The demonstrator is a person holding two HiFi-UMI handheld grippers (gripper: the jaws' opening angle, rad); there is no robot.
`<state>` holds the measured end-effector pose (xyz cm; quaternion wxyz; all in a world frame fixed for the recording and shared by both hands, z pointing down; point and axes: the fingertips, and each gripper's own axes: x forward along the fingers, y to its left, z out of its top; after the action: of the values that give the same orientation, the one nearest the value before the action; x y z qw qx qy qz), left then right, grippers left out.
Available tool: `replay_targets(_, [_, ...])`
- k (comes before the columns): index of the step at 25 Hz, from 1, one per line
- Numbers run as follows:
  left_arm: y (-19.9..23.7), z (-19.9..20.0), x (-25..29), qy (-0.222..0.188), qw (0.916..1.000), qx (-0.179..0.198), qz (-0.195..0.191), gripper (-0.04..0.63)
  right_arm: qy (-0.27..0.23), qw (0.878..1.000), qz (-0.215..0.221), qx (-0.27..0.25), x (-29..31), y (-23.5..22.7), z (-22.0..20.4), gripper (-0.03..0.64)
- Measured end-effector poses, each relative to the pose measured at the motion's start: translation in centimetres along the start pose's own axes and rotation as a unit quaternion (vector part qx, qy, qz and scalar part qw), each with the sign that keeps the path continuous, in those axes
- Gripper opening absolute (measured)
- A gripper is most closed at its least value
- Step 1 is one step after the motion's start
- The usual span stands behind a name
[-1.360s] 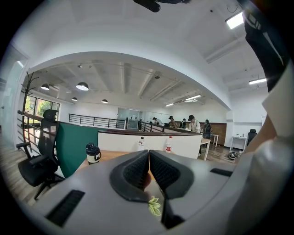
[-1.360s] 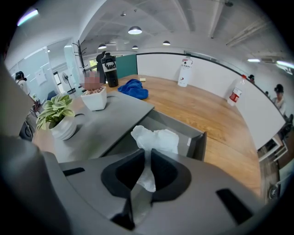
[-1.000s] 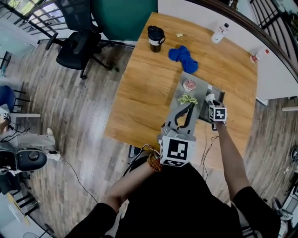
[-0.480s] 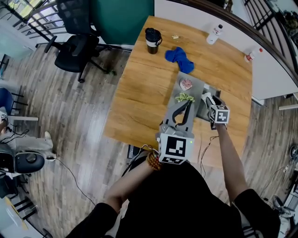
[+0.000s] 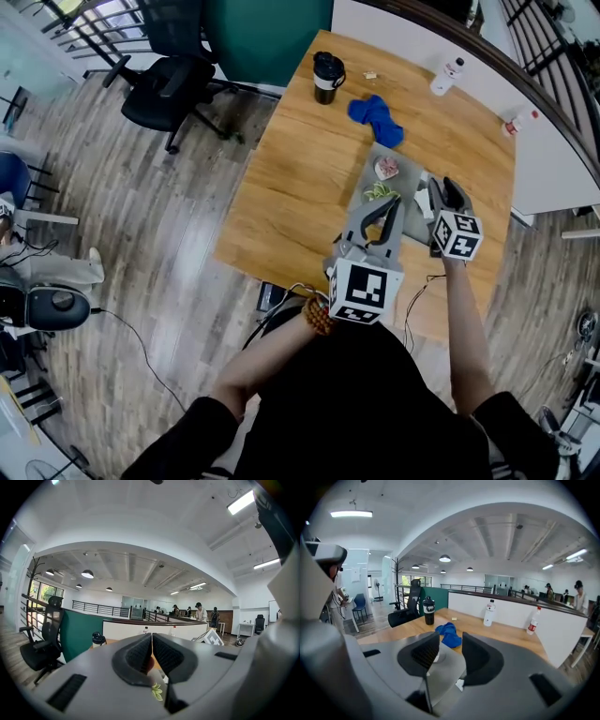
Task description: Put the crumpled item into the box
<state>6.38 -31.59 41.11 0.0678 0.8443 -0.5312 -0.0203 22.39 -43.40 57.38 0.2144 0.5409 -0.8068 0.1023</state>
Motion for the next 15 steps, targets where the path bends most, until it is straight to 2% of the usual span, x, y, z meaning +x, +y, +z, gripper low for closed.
replay_targets(7, [0.8, 1.6, 0.2, -0.019, 0.9998, 0.0, 0.006, 0.026, -0.086, 0.996, 0.001, -0.039, -3.4, 2.7, 8.1, 0.161])
replay_targets(15, [0.7, 3.3, 0.4, -0.04, 0.9992, 0.003, 0.002, 0.025, -0.184, 0.98, -0.021, -0.067, -8.7, 5.3, 14.9, 0.149])
